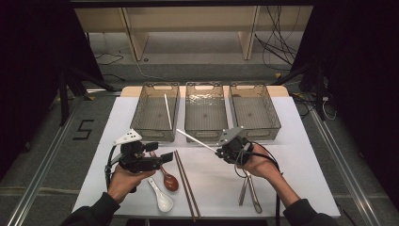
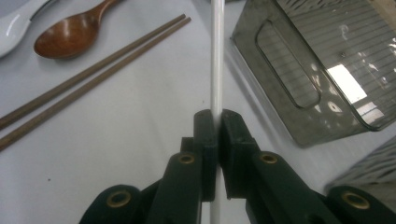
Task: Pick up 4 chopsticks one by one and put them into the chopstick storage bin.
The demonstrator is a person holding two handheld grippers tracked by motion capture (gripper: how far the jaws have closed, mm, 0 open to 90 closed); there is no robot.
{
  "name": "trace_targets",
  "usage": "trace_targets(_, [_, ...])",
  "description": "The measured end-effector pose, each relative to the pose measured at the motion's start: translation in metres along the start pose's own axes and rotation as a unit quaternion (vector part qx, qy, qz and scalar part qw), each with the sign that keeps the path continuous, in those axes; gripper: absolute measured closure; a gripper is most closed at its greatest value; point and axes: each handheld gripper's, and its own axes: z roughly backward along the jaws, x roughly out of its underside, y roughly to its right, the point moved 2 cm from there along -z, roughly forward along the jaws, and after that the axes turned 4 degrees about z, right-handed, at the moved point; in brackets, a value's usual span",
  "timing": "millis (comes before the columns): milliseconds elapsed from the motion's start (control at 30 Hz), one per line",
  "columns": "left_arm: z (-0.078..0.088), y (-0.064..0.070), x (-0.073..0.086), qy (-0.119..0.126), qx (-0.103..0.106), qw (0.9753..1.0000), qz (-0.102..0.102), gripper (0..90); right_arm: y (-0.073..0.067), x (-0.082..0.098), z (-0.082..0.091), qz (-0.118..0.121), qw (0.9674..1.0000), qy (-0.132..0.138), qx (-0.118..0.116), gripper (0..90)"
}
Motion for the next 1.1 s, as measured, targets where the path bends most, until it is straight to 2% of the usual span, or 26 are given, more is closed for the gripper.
trace_targets(367, [-0.008,0.003,-0.001,-0.004,0.005,1.0000,0.001,16.1,-0.007,-0.010,-0.003,0.001,0.9998,0.017,-0.008,86.6])
trace_targets(700, [-0.018,0.005,-0.004,-0.005,0.013,0.9997,0.018,16.3,-0.016,-0.022,-0.005,-0.013,0.9988,0.045,-0.011,86.5])
trace_targets(833, [-0.023,0.006,-0.007,0.001,0.015,0.9994,0.031,16.8,-0.019,-0.026,-0.007,-0.020,0.9981,0.057,-0.010,86.5])
trace_targets(967, [-0.028,0.007,-0.009,0.002,0.015,0.9993,0.033,17.5,-0.021,-0.028,-0.008,-0.027,0.9972,0.069,-0.009,86.5])
trace_targets(1100, [-0.033,0.009,-0.011,0.004,0.024,0.9988,0.043,19.4,-0.023,-0.030,-0.009,-0.031,0.9967,0.074,-0.008,86.5])
